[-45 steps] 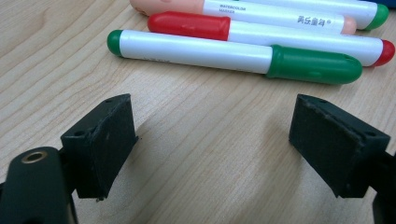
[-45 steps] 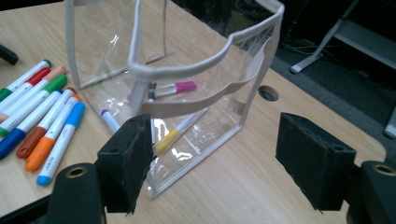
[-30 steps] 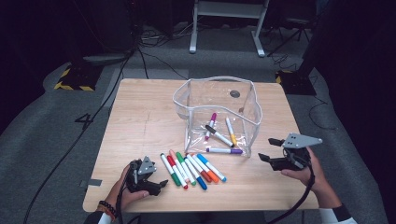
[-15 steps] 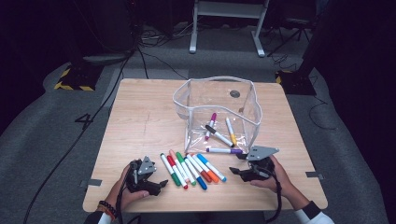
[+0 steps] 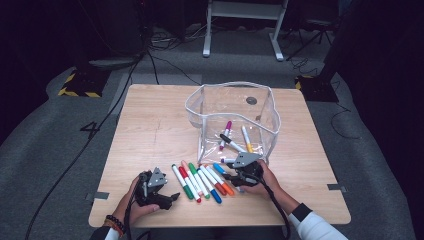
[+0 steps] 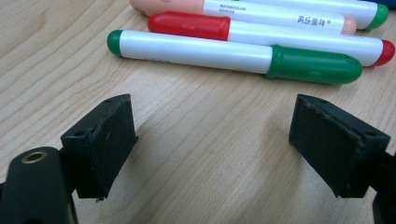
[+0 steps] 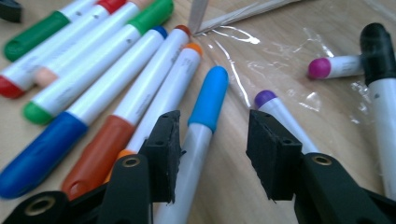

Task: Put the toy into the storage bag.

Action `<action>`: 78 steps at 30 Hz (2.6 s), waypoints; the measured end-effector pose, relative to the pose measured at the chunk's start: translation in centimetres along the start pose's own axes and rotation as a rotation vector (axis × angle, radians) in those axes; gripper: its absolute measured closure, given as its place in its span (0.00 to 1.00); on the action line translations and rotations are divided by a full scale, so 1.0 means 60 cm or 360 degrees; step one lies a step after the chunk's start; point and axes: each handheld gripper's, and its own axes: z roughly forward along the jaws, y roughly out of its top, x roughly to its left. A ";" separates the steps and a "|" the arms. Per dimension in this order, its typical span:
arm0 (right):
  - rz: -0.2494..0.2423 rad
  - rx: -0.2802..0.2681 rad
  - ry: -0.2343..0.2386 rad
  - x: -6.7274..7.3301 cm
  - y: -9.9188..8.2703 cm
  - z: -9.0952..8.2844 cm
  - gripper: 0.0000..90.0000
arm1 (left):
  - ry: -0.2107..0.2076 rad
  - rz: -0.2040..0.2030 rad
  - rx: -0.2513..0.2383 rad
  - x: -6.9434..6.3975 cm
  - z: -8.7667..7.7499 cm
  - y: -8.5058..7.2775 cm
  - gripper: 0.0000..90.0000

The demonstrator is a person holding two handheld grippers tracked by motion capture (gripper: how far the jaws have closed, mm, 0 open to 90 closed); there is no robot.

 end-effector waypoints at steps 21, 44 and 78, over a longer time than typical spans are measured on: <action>0.0136 0.0148 0.0008 -0.039 -0.096 -0.090 0.86 | 0.0002 0.0003 0.0000 0.000 -0.001 -0.001 0.16; 0.0224 0.0103 -0.0010 -0.049 -0.121 -0.107 0.74 | 0.0000 0.0006 0.0002 0.000 -0.001 0.000 0.16; 0.0256 -0.0368 -0.0245 -0.111 -0.093 -0.322 0.83 | 0.0001 0.0005 0.0002 0.000 -0.001 0.000 0.16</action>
